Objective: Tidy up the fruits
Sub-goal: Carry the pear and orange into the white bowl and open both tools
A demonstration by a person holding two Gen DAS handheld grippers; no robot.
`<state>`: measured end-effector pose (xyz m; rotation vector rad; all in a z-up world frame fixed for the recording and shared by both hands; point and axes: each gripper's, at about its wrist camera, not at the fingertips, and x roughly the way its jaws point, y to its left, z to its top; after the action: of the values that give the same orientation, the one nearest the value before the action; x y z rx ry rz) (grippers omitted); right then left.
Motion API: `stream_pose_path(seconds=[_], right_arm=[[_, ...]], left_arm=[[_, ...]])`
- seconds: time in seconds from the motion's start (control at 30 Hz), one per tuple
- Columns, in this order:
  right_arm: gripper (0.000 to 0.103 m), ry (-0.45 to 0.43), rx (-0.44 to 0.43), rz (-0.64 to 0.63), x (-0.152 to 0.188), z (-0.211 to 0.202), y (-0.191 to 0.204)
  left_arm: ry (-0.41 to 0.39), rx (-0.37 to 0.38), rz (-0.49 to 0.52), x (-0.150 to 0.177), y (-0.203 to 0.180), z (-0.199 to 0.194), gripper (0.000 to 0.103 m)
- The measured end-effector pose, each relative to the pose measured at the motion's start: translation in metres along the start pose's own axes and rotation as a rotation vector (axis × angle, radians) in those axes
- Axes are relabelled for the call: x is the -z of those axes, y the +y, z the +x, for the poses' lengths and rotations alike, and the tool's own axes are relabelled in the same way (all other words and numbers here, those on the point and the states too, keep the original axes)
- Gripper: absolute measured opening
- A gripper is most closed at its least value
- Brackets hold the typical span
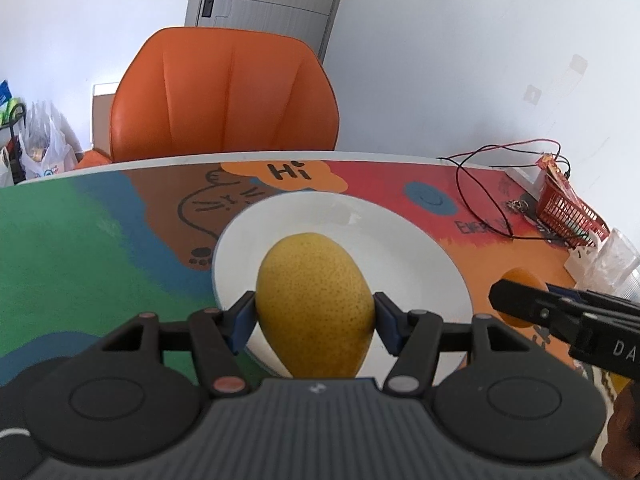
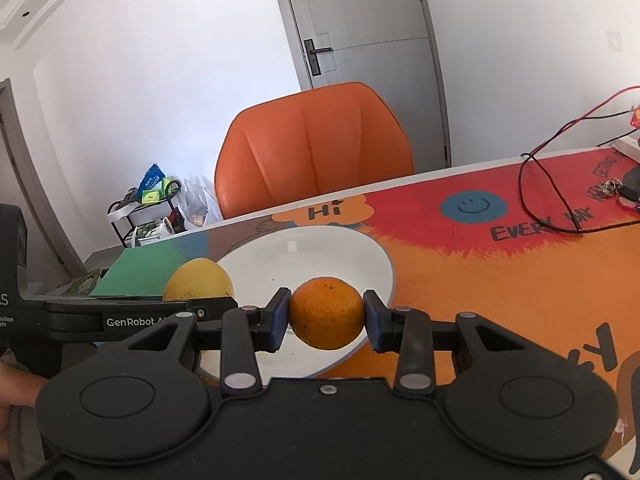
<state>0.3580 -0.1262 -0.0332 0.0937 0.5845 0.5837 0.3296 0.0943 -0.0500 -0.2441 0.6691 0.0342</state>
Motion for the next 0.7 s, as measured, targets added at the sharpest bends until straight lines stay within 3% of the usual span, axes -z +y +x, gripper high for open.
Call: stream_pose_path(seconds=[0.37,0.7], right_arm=[[0.037,0.005,0.007,0.016,0.001,0.005,-0.003],[0.037,0.021,-0.010,0.035,0.001,0.018,0.001]], left_arm=[[0.057,-0.027,-0.007,0.003,-0.003,0.020,0.060],[0.015,-0.042,0.009,-0.005,-0.005,0.001,0.060]])
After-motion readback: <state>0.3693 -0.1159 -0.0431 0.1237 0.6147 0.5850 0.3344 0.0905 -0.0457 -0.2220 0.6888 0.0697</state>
